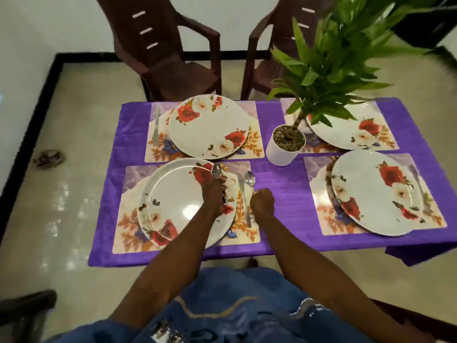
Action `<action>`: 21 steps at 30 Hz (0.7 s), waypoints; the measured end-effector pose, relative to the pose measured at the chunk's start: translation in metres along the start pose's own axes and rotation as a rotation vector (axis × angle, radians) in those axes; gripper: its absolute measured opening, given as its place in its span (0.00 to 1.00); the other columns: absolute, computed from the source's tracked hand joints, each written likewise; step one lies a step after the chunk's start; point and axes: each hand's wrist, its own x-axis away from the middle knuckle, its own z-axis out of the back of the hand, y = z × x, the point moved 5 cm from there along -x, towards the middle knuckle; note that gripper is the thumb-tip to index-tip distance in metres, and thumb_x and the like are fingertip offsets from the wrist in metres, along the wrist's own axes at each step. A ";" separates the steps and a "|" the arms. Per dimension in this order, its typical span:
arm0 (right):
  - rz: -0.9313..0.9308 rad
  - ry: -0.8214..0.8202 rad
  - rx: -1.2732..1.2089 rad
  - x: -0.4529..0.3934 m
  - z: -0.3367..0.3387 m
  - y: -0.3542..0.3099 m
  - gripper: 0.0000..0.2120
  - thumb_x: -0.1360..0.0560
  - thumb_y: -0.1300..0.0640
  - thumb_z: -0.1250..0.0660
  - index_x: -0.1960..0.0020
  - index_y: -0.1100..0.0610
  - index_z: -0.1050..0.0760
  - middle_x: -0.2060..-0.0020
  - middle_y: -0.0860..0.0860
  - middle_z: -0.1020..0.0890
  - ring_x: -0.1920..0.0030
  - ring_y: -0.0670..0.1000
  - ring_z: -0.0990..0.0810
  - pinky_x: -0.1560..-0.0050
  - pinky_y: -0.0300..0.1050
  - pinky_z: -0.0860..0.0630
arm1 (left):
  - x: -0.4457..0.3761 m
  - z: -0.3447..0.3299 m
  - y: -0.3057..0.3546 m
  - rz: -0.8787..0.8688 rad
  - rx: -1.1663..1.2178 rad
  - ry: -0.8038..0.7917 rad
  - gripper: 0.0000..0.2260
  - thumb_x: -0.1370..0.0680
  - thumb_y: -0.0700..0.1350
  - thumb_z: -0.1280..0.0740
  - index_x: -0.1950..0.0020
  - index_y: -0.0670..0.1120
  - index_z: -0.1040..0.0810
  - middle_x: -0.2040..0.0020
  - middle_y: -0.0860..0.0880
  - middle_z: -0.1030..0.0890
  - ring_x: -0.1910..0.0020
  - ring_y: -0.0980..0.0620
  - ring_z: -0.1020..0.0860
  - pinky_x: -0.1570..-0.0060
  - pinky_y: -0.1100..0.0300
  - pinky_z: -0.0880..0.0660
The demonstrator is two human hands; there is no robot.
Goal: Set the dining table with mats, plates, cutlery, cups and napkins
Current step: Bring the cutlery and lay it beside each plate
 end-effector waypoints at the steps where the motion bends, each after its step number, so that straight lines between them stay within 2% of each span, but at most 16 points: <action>1: 0.001 -0.022 0.038 -0.002 0.002 0.001 0.11 0.23 0.63 0.40 0.44 0.63 0.23 0.46 0.59 0.19 0.44 0.62 0.21 0.44 0.51 0.25 | 0.005 -0.001 -0.005 0.002 -0.003 0.033 0.10 0.22 0.47 0.35 0.63 0.47 0.24 0.74 0.51 0.28 0.82 0.54 0.34 0.77 0.64 0.34; 3: 0.010 -0.064 0.108 -0.004 0.004 0.002 0.11 0.24 0.62 0.40 0.44 0.62 0.23 0.46 0.59 0.19 0.44 0.62 0.21 0.46 0.51 0.24 | 0.014 0.000 -0.013 -0.003 0.024 0.085 0.11 0.23 0.45 0.33 0.65 0.45 0.23 0.73 0.48 0.26 0.81 0.51 0.31 0.76 0.62 0.32; 6: 0.073 -0.099 0.194 -0.006 0.010 -0.001 0.12 0.23 0.61 0.40 0.46 0.62 0.20 0.47 0.59 0.18 0.45 0.62 0.20 0.47 0.51 0.23 | 0.020 0.009 -0.016 -0.064 0.048 0.174 0.08 0.23 0.43 0.33 0.60 0.43 0.20 0.70 0.47 0.21 0.77 0.54 0.25 0.71 0.62 0.28; 9: 0.137 -0.130 0.226 -0.012 0.012 -0.004 0.10 0.23 0.61 0.37 0.50 0.64 0.19 0.49 0.60 0.17 0.47 0.62 0.19 0.52 0.49 0.23 | 0.024 0.015 -0.014 -0.077 0.047 0.216 0.06 0.24 0.42 0.33 0.56 0.41 0.18 0.71 0.49 0.22 0.76 0.54 0.26 0.71 0.63 0.30; 12: 0.125 -0.162 0.186 -0.019 0.011 -0.006 0.09 0.24 0.61 0.34 0.50 0.64 0.19 0.51 0.60 0.16 0.49 0.61 0.18 0.55 0.48 0.23 | 0.023 0.016 -0.011 -0.083 0.043 0.246 0.06 0.25 0.41 0.34 0.54 0.41 0.18 0.72 0.49 0.25 0.75 0.51 0.31 0.71 0.60 0.35; 15: 0.125 -0.177 0.144 -0.018 0.012 -0.006 0.07 0.25 0.62 0.34 0.53 0.64 0.18 0.54 0.59 0.16 0.52 0.60 0.18 0.62 0.45 0.27 | 0.013 0.018 -0.011 -0.071 0.012 0.238 0.10 0.27 0.45 0.33 0.52 0.42 0.16 0.66 0.44 0.20 0.68 0.46 0.26 0.66 0.55 0.30; 17: 0.143 -0.179 0.119 -0.016 0.012 -0.005 0.06 0.25 0.63 0.33 0.56 0.64 0.18 0.57 0.59 0.16 0.56 0.58 0.18 0.64 0.43 0.31 | 0.013 0.016 -0.010 -0.067 -0.014 0.230 0.10 0.27 0.46 0.33 0.51 0.43 0.16 0.65 0.45 0.20 0.68 0.47 0.26 0.66 0.55 0.30; 19: 0.161 -0.180 0.111 -0.016 0.010 -0.004 0.07 0.25 0.63 0.33 0.60 0.64 0.19 0.59 0.58 0.16 0.58 0.56 0.18 0.66 0.44 0.28 | 0.016 0.013 -0.005 -0.079 -0.031 0.222 0.09 0.23 0.45 0.34 0.50 0.42 0.17 0.66 0.47 0.21 0.70 0.50 0.27 0.67 0.58 0.30; 21: 0.174 -0.189 0.098 -0.017 0.008 -0.001 0.07 0.25 0.63 0.32 0.60 0.64 0.19 0.60 0.57 0.15 0.58 0.56 0.17 0.61 0.47 0.23 | 0.015 0.012 -0.005 -0.076 -0.043 0.214 0.08 0.22 0.44 0.36 0.50 0.42 0.19 0.65 0.47 0.21 0.69 0.51 0.26 0.63 0.58 0.27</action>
